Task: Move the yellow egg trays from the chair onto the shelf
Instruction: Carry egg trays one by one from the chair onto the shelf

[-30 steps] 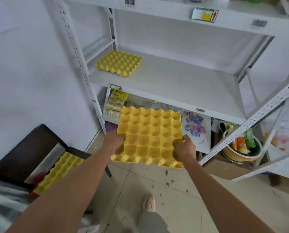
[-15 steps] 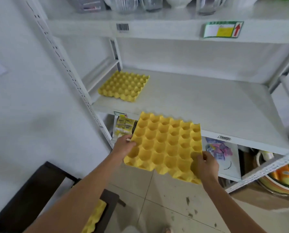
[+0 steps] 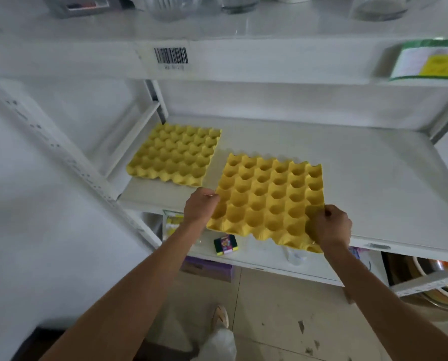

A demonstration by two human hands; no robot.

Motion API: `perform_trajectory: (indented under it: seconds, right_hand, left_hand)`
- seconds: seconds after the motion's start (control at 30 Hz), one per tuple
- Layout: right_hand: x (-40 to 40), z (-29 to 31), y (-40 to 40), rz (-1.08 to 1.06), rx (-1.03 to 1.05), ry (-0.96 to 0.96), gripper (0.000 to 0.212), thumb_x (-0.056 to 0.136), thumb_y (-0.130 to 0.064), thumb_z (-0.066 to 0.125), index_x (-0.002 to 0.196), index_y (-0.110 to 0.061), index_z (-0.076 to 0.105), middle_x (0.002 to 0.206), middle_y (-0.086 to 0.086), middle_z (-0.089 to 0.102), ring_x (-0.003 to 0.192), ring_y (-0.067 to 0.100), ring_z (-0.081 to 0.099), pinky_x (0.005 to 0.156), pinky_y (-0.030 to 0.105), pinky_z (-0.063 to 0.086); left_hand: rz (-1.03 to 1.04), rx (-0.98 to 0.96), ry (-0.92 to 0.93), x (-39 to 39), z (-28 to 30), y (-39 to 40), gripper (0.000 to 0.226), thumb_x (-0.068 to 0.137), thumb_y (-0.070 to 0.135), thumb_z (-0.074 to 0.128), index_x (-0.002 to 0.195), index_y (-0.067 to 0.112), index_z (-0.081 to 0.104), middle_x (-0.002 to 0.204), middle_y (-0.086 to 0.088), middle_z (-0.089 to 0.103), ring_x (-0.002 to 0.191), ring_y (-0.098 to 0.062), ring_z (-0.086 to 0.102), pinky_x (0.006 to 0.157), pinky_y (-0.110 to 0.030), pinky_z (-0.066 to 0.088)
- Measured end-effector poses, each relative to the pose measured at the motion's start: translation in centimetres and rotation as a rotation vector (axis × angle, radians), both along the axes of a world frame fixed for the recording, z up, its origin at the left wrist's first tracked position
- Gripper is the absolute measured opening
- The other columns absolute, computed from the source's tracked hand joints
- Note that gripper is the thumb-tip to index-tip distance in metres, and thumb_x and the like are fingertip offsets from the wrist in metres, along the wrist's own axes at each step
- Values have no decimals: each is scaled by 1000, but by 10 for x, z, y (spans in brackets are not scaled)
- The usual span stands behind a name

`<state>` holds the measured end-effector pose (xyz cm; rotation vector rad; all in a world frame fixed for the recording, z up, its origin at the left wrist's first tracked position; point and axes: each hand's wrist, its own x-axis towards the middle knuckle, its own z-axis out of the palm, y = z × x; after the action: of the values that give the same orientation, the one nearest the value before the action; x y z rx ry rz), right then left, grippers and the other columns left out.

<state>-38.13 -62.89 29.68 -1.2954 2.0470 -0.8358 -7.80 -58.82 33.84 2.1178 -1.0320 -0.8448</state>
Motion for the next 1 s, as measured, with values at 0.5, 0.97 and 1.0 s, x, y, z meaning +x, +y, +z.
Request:
perform_trajectory:
  seconds: [0.5, 0.97, 1.0]
  right_hand:
    - [62, -50, -191, -33, -20, 242, 26, 96, -17, 45, 101, -9, 70, 102, 17, 71, 80, 32, 53, 68, 35, 43]
    - [108, -49, -283, -59, -5, 239, 27, 98, -17, 44, 119, -16, 60, 116, 10, 68, 103, 34, 65, 76, 40, 49]
    - [109, -49, -287, -58, -7, 247, 26, 98, -18, 43, 117, -16, 60, 114, 10, 68, 101, 33, 65, 73, 39, 48]
  left_hand:
    - [-529, -140, -541, 34, -68, -159, 53, 94, 38, 58, 136, 7, 48, 154, -14, 29, 142, -30, 34, 111, -42, 39]
    - [-554, -123, -790, 39, -89, -242, 60, 99, 48, 44, 149, 15, 39, 159, -19, 24, 145, -39, 27, 115, -51, 35]
    - [-558, -132, -794, 40, -88, -244, 58, 99, 47, 43, 148, 15, 41, 158, -19, 28, 144, -39, 30, 114, -51, 36]
